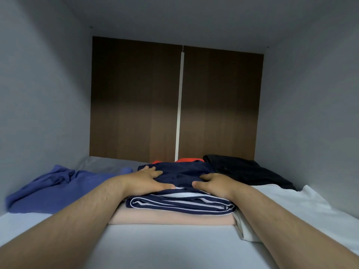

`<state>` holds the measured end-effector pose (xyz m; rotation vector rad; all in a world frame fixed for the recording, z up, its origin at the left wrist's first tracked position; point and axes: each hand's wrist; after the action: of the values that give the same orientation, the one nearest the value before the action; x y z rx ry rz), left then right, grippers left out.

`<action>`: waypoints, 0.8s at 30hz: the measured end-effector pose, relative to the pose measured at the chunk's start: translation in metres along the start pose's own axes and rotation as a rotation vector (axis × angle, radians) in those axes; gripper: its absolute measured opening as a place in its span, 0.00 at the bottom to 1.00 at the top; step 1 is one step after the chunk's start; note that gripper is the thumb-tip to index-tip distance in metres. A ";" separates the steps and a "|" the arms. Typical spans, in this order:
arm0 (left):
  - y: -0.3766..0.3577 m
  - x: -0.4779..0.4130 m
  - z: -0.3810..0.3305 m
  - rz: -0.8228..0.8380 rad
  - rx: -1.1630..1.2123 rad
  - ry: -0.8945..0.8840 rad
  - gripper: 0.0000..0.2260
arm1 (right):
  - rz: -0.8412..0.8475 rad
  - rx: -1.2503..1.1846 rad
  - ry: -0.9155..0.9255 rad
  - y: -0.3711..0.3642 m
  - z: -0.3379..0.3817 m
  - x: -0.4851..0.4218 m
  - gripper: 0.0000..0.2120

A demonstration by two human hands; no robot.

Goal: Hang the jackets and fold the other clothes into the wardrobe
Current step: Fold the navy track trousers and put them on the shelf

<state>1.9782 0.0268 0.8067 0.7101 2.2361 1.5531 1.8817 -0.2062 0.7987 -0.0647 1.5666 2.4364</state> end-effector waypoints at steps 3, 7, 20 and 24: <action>0.000 0.016 -0.003 -0.114 0.073 -0.040 0.35 | -0.137 0.185 0.106 0.004 0.009 0.014 0.19; 0.008 0.043 -0.019 -0.191 -0.088 -0.078 0.14 | -0.152 0.327 0.280 0.020 0.015 0.046 0.12; -0.005 0.159 -0.089 -0.336 0.041 -0.132 0.14 | -0.137 0.365 0.347 0.076 0.002 0.181 0.15; -0.018 0.196 -0.102 -0.370 0.041 -0.116 0.12 | -0.140 0.383 0.388 0.078 -0.005 0.213 0.13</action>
<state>1.7597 0.0542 0.8288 0.3580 2.1675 1.2576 1.6567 -0.2028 0.8302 -0.5850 2.0839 2.0615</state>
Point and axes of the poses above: each hand's wrist, its own x-axis away from the middle knuckle, its own y-axis out of the back of the hand, z = x × y, and after that the axes turned 5 degrees about y, right-handed
